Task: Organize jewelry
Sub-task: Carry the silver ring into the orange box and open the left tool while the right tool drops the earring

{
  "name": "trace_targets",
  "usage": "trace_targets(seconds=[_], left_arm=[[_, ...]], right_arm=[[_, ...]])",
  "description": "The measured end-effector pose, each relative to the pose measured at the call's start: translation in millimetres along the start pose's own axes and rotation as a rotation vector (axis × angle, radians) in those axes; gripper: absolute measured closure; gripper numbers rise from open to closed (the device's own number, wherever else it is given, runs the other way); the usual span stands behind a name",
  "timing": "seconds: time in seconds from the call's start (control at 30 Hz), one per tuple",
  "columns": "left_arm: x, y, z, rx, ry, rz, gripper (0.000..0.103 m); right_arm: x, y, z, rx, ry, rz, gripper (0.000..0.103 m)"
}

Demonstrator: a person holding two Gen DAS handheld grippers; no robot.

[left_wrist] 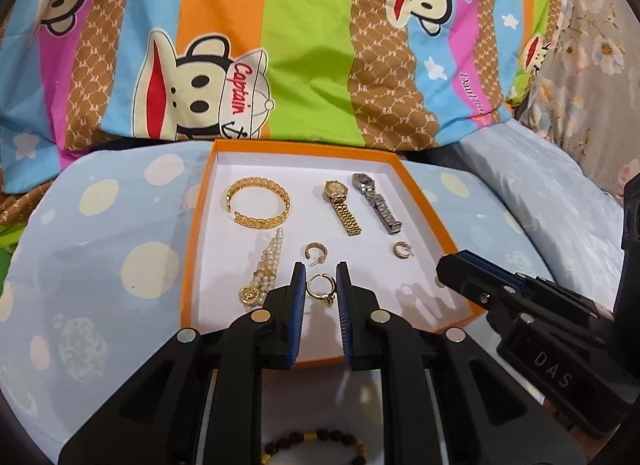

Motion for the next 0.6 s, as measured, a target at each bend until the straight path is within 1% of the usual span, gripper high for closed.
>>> trace_targets(seconds=[0.2,0.43,0.5,0.57,0.6], left_arm=[[12,18,-5,-0.013,0.011,-0.033,0.088],[13,23,-5,-0.028,0.02,-0.032,0.088],[13,22,-4,-0.029,0.019,-0.027,0.088],[10,21,-5,-0.037,0.012,-0.019,0.08],[9,19,-7,-0.041,0.002,-0.013,0.066]], right_arm=[[10,14,1,0.004,-0.014,-0.025,0.09],[10,18,0,-0.003,-0.015,-0.025,0.089],[7,17,0,-0.002,-0.011,-0.011,0.087],[4,14,1,-0.001,-0.006,0.006,0.083],[0,11,2,0.002,-0.001,0.022,0.078]])
Point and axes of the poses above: each gripper's, at about its wrist camera, not at the fingertips, and y roughly the way its jaws point, z to its right, x to its underside, the point moved 10 cm from there along y, roughly the way its jaws point, and after that the axes turned 15 degrees about z, right-handed, at the moved point
